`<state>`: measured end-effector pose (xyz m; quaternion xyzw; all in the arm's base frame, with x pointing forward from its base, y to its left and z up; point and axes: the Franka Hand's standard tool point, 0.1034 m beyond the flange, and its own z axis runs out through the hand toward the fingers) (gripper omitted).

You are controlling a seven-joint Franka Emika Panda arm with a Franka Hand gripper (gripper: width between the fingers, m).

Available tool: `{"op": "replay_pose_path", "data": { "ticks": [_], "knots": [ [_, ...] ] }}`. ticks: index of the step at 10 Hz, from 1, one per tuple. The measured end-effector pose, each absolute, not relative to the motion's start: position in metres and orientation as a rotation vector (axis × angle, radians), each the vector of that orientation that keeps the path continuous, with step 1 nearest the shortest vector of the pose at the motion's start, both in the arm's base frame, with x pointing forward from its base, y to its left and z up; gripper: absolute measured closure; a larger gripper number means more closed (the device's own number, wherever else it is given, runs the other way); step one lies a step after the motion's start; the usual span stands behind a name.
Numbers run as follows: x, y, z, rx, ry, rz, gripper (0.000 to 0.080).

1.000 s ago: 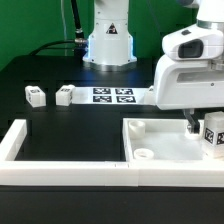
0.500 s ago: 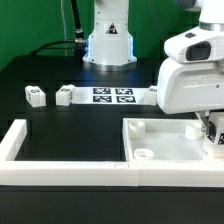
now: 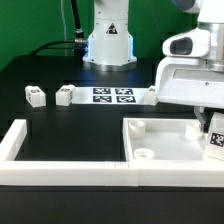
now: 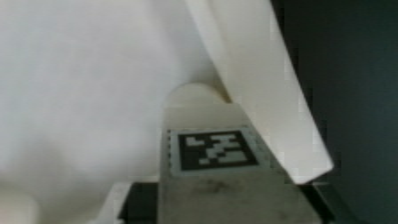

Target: Assemble square table

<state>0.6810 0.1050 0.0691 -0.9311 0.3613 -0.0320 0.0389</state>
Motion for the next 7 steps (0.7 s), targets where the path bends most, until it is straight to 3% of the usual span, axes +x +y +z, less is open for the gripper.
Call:
{"op": "replay_pose_path", "data": {
  "ticks": [2,6,7],
  "knots": [
    [0.6791,0.1011,0.0687,-2.536,1.609,-0.098,0.0506],
    [0.6770,0.0993,0.0683,-2.328,1.827,-0.048,0.0505],
    [0.6768,0.0992,0.0676,-2.348,1.802,-0.050,0.0441]
  ]
}}
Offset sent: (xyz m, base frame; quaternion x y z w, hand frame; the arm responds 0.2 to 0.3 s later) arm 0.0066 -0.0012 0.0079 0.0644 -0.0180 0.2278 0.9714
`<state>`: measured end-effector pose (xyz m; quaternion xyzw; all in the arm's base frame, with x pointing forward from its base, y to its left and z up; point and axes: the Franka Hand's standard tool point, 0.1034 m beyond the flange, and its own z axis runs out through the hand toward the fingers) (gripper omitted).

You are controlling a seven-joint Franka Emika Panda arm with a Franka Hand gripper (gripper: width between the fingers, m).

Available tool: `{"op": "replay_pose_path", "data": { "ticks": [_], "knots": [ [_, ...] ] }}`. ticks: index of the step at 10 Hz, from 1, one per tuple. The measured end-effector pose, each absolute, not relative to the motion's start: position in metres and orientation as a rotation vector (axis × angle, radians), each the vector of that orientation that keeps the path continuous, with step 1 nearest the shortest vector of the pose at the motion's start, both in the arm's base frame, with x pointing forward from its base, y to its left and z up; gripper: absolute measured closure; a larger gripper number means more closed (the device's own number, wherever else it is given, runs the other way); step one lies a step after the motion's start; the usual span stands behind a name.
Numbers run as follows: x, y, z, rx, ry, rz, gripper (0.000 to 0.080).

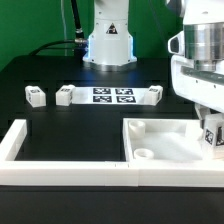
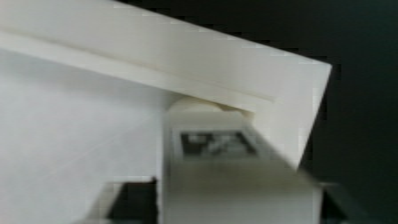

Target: Assemble square table

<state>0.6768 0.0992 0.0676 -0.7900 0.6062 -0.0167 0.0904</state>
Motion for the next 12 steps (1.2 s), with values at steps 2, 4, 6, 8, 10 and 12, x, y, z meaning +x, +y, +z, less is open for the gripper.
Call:
{"op": "replay_pose_path", "data": {
  "ticks": [2,4,6,8,10,12],
  "knots": [
    [0.677,0.097,0.069,-2.523,1.573,-0.056,0.0276],
    [0.681,0.096,0.070,-2.685,1.294,-0.080,0.0156],
    [0.681,0.096,0.070,-2.763,1.129,-0.094,0.0156],
    [0.681,0.098,0.070,-2.858,0.899,-0.116,0.0151],
    [0.681,0.117,0.072,-3.050,0.086,-0.216,0.0151],
    [0.677,0.117,0.070,-3.058,0.019,-0.208,0.0178]
  ]
}}
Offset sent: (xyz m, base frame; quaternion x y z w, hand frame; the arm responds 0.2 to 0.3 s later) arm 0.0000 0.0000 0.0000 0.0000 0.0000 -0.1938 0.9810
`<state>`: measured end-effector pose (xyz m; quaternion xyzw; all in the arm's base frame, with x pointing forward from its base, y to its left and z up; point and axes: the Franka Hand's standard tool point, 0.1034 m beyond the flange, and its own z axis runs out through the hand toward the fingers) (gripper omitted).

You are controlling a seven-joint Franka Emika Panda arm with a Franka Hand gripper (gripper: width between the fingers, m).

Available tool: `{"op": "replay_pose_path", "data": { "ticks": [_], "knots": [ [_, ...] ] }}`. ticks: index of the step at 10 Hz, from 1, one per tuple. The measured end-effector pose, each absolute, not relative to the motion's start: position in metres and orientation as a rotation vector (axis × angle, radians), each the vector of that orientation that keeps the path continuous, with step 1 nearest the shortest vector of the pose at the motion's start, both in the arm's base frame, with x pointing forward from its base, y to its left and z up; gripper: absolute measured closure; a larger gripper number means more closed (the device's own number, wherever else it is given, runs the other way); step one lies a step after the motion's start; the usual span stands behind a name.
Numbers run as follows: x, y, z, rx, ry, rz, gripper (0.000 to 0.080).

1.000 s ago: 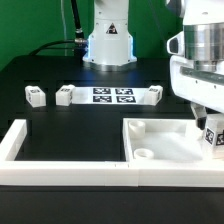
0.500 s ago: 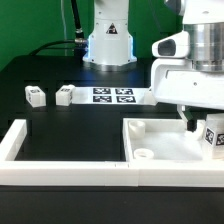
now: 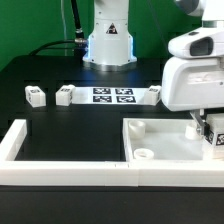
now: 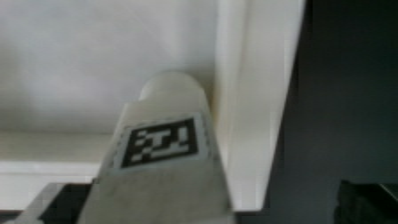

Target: Assemble square table

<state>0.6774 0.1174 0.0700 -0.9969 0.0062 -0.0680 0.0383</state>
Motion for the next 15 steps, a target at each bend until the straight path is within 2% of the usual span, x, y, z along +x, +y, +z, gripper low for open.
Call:
{"op": "replay_pose_path", "data": {
  "ticks": [1,2,3,4,7,11,15],
  "knots": [
    [0.677,0.117,0.070,-3.059,0.018,-0.208,0.0178],
    [0.678,0.114,0.070,-3.060,0.045,-0.208,0.0354],
    [0.678,0.109,0.069,-3.054,0.202,-0.202,0.0354],
    [0.678,0.107,0.068,-3.048,0.283,-0.196,0.0505],
    [0.677,0.102,0.070,-2.936,0.796,-0.198,0.0505],
    [0.673,0.105,0.066,-2.323,1.801,-0.046,0.0505],
    [0.674,0.103,0.066,-2.207,1.916,-0.015,0.0496]
  ]
}}
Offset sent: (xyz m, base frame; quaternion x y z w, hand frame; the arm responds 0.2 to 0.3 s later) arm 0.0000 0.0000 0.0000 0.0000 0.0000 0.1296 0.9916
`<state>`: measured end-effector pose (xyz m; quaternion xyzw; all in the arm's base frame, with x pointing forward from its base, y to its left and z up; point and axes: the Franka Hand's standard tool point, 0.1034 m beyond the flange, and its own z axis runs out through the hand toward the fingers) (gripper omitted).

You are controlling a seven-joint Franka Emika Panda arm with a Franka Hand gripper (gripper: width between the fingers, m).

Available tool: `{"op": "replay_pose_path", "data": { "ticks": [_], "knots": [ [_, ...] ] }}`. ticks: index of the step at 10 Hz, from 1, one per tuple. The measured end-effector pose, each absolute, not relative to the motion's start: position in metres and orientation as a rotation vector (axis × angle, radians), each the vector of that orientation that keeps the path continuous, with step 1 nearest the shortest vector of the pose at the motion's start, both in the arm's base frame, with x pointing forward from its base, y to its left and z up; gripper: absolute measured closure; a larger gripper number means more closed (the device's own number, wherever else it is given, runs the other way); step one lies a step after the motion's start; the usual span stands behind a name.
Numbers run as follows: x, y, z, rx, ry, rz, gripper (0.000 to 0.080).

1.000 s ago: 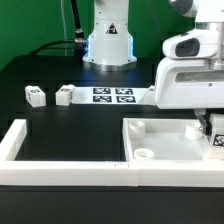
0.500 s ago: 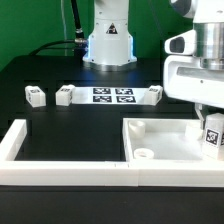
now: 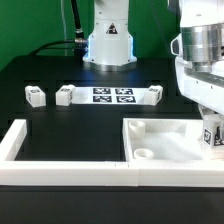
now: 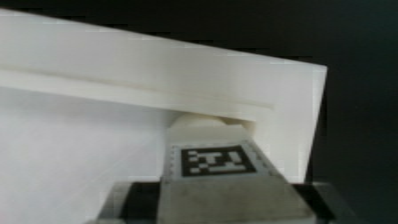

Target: Assemble square table

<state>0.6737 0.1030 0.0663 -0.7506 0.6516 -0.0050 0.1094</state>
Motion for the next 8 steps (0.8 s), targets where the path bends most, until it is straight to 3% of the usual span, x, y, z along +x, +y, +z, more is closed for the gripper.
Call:
{"op": "replay_pose_path", "data": {
  "ticks": [1,3,7,8],
  "knots": [
    [0.6745,0.1021,0.0663,-2.294,1.821,-0.034,0.0496],
    [0.6786,0.1004,0.0677,-2.634,1.288,-0.105,0.0191],
    [0.6776,0.1020,0.0672,-2.791,0.951,-0.145,0.0151],
    [0.6778,0.1094,0.0679,-2.946,0.584,-0.200,0.0151]
  ]
}}
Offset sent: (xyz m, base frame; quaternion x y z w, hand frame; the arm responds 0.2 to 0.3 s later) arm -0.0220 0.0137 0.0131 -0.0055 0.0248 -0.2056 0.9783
